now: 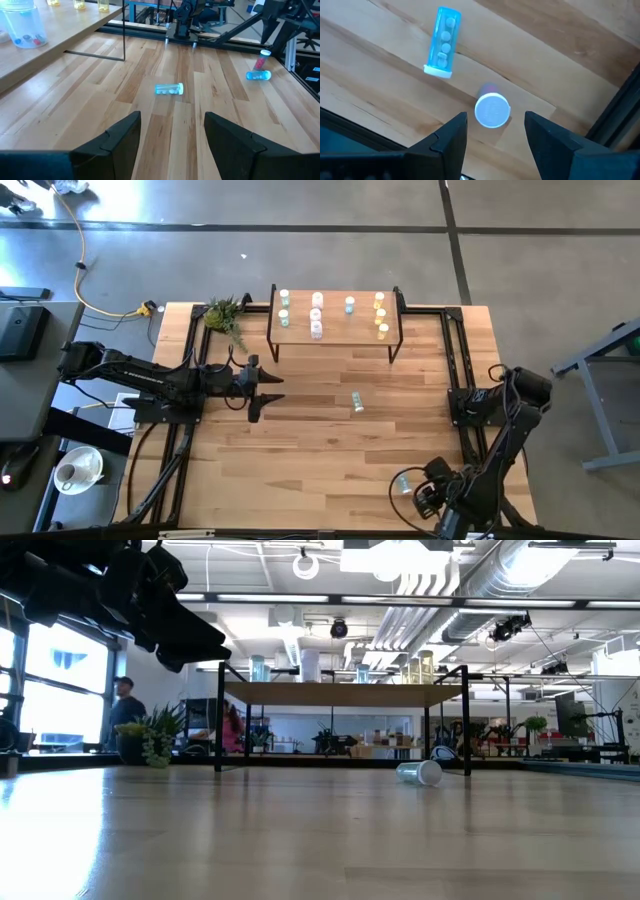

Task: Pick and place medicine bottles onto shelf by color
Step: Put the bottom blue pill bottle on the shelf aligned with the other blue pill bottle

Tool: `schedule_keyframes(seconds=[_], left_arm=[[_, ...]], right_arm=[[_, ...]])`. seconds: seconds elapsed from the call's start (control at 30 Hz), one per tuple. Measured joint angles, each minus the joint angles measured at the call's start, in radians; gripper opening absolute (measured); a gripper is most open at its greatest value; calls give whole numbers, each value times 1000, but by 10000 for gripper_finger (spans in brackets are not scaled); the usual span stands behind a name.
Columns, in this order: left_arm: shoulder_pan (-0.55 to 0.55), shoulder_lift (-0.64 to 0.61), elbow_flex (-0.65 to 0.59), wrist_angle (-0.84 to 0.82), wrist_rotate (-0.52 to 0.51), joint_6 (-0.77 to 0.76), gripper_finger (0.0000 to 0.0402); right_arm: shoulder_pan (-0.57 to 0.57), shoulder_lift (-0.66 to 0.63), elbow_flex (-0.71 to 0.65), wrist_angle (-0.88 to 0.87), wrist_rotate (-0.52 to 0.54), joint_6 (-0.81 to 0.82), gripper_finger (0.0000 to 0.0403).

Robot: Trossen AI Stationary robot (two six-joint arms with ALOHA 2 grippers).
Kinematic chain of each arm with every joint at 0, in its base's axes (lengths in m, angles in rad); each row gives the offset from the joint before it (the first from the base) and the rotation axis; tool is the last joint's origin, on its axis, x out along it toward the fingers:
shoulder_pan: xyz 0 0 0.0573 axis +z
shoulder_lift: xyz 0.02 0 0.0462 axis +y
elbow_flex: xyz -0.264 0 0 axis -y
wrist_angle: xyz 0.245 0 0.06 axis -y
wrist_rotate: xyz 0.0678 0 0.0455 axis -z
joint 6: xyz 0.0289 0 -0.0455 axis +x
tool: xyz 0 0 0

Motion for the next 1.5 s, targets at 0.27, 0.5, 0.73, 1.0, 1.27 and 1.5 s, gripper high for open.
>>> schedule_keyframes(seconds=[0.27, 0.5, 0.73, 1.0, 1.27, 1.5], left_arm=[[0, 0, 0, 0, 0, 2, 209], [0, 0, 0, 0, 0, 2, 209], [0, 0, 0, 0, 0, 1, 209], [0, 0, 0, 0, 0, 3, 209], [0, 0, 0, 0, 0, 3, 209], [0, 0, 0, 0, 0, 3, 209]], right_arm=[[-11, 30, 0, -6, 1, 16, 189], [-13, 66, 0, -3, 1, 21, 189], [-22, 79, 0, 0, -6, 33, 180], [-24, 79, 0, 4, -7, 34, 112], [-25, 77, 1, 17, -38, 34, 97], [-24, 77, 1, 18, -52, 13, 96]])
